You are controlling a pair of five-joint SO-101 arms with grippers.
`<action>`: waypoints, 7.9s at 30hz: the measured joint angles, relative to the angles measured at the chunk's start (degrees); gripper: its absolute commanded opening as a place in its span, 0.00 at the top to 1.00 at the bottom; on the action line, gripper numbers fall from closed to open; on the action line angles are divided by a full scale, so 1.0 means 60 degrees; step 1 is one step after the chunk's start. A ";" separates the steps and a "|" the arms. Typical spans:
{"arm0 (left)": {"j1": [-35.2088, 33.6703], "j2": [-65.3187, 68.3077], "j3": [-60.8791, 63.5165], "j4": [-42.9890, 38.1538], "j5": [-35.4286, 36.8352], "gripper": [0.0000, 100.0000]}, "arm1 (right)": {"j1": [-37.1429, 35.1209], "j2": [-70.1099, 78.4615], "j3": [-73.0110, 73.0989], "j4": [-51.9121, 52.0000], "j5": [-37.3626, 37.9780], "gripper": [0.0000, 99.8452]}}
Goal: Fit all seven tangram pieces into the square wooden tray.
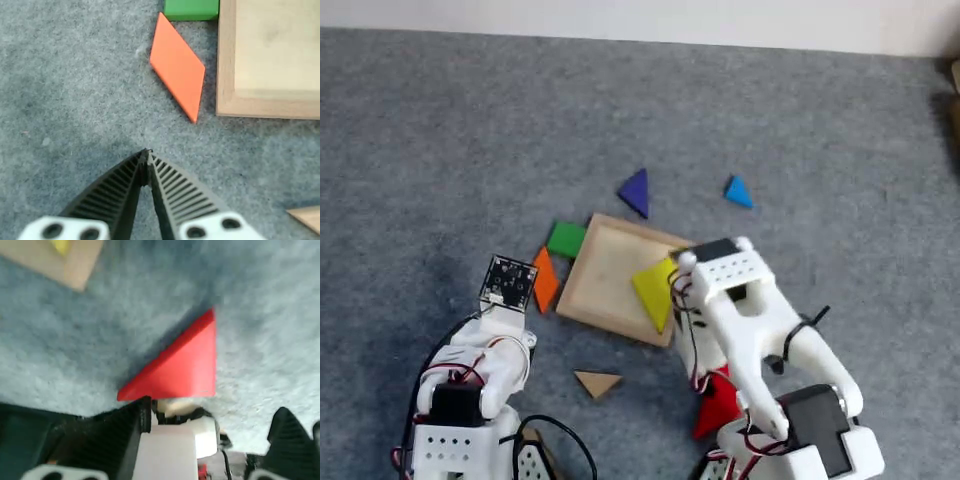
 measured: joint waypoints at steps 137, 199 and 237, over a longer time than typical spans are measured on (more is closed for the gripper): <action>0.0000 0.0000 0.0000 0.0000 0.0000 0.99 | 0.1055 0.0088 -0.0484 -0.2432 0.1289 0.60; 0.0000 0.0000 0.0000 0.0000 0.0000 0.99 | 0.1773 0.0615 -0.1275 -0.2564 0.6974 1.00; 0.0000 0.0000 0.0000 0.0000 0.0000 0.99 | -0.2549 0.1451 -0.2901 -0.5934 0.4454 0.99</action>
